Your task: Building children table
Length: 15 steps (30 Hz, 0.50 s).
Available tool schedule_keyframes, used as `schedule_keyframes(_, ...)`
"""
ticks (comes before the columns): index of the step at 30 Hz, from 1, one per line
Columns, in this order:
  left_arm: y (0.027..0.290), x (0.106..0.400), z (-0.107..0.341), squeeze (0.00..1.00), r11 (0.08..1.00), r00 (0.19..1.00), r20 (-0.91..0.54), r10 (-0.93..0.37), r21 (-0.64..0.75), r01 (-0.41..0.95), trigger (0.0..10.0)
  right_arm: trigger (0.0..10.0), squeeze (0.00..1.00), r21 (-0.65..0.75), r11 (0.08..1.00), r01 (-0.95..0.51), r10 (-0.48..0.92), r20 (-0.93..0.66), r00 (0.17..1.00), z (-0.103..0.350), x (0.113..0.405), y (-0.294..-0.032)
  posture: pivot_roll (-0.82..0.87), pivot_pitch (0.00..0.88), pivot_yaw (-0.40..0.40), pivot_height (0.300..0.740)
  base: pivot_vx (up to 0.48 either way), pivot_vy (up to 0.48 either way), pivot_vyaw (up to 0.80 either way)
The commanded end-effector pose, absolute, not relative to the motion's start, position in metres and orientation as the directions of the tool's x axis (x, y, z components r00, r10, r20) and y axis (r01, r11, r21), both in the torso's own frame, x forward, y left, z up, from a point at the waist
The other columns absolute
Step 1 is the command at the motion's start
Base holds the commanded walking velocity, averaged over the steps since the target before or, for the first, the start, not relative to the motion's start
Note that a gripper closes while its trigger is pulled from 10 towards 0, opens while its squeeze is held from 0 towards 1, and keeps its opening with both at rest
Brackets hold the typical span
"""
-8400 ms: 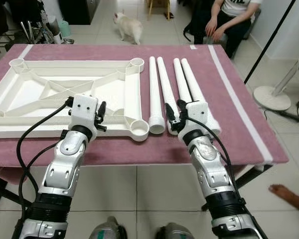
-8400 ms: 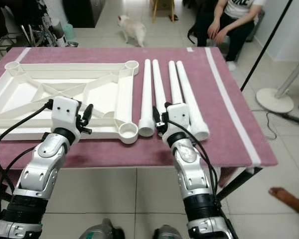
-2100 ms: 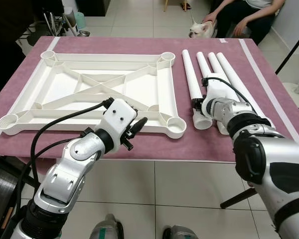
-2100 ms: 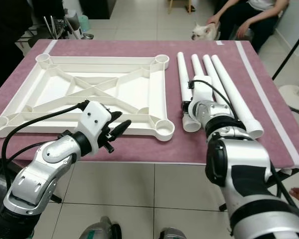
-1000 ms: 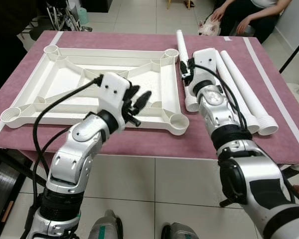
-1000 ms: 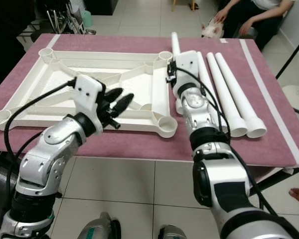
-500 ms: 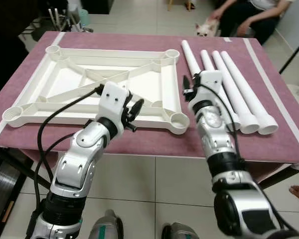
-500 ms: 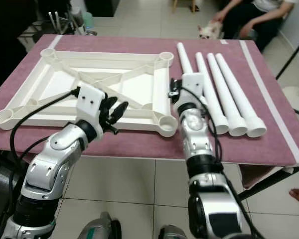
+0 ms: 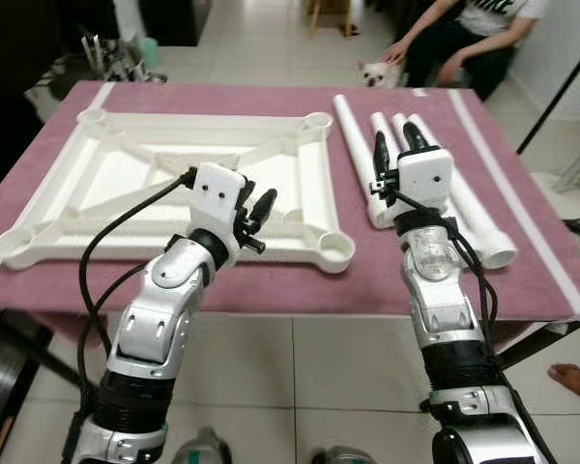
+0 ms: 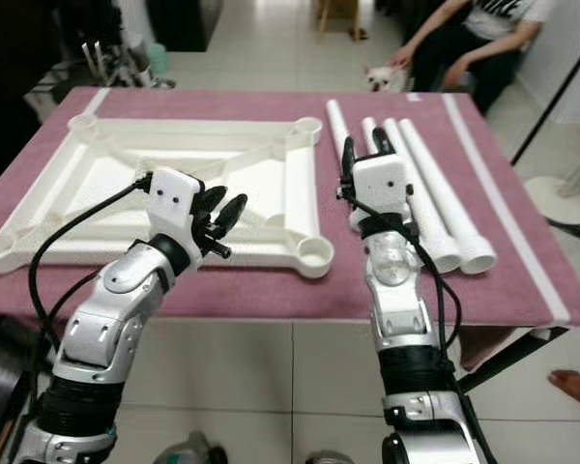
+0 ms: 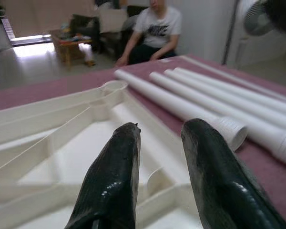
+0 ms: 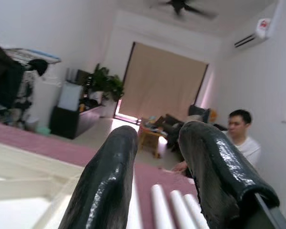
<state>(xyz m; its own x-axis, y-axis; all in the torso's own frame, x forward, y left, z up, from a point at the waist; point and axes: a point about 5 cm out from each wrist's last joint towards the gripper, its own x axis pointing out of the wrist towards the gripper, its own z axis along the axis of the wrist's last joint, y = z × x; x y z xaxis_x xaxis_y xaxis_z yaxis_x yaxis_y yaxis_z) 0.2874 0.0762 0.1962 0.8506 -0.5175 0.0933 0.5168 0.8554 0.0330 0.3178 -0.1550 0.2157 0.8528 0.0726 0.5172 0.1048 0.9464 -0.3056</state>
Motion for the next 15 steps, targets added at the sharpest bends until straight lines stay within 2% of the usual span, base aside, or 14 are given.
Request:
schedule_keyframes(1, 0.0829, 0.2928, 0.1938, 0.00, 0.913, 0.909, 0.084, -0.408, 0.034, 0.407, 10.0, 10.0, 0.00, -0.314, 0.944, 0.106, 0.068, 0.498, 0.864, 0.2130, 0.3184, -0.1540, 0.01, 0.000, 0.028, 0.740, 0.454, 0.000, 0.00)
schedule_keyframes(15, 0.0860, 0.2957, 0.1931, 0.00, 0.920, 0.915, 0.092, -0.393, 0.040, 0.391, 10.0, 10.0, 0.00, -0.333, 0.935, 0.124, 0.063, 0.498, 0.865, 0.2152, 0.3165, -0.1546, 0.01, 0.000, 0.034, 0.740, 0.407, 0.000, 0.00)
